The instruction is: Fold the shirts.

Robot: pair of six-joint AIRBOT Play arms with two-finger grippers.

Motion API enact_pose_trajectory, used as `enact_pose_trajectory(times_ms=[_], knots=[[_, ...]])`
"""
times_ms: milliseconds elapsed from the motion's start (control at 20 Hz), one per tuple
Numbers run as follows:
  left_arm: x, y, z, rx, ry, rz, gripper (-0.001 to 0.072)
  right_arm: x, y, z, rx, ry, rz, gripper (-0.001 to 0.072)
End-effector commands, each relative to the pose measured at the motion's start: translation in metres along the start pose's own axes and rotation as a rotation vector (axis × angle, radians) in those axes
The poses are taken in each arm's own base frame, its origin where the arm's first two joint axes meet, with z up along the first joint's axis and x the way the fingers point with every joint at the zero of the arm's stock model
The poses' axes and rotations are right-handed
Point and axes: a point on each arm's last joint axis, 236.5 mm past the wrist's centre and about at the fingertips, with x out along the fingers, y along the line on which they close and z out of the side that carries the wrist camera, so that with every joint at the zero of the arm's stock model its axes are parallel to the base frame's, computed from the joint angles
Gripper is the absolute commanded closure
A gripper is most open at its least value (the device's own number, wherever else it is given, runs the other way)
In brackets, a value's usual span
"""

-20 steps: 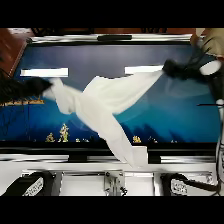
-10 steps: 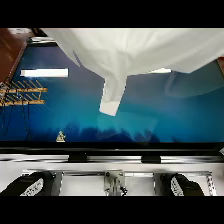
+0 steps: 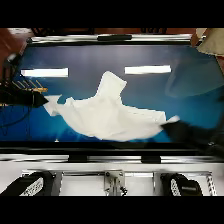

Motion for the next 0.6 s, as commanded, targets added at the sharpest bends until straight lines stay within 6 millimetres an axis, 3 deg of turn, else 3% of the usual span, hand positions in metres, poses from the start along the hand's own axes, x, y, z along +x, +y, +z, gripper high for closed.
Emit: enact_pose_trajectory(times_ms=[0, 100, 150, 200, 300, 400, 550], knots=[[0.038, 0.051, -0.047, -0.083, 0.09, 0.097, 0.0665, 0.075, -0.019, -0.114, 0.19, 0.292, 0.145, 0.0657], [0.035, 0.066, -0.048, -0.123, 0.071, 0.12, 0.0665, 0.097, -0.022, -0.131, 0.145, 0.326, 0.132, 0.0621], [0.033, 0.07, -0.049, -0.136, 0.069, 0.126, 0.0664, 0.104, -0.016, -0.129, 0.133, 0.318, 0.14, 0.0342], [0.032, 0.073, -0.05, -0.146, 0.07, 0.129, 0.0665, 0.108, -0.005, -0.121, 0.103, 0.303, 0.162, 0.017], [0.031, 0.075, -0.052, -0.154, 0.074, 0.131, 0.0665, 0.106, 0.017, -0.094, -0.023, 0.261, 0.188, 0.017], [0.031, 0.076, -0.052, -0.154, 0.073, 0.133, 0.0664, 0.098, 0.026, -0.047, -0.157, 0.171, 0.121, 0.017], [0.031, 0.071, -0.053, -0.156, 0.081, 0.118, 0.0665, 0.092, 0.005, 0.048, -0.28, 0.045, -0.12, 0.017]])
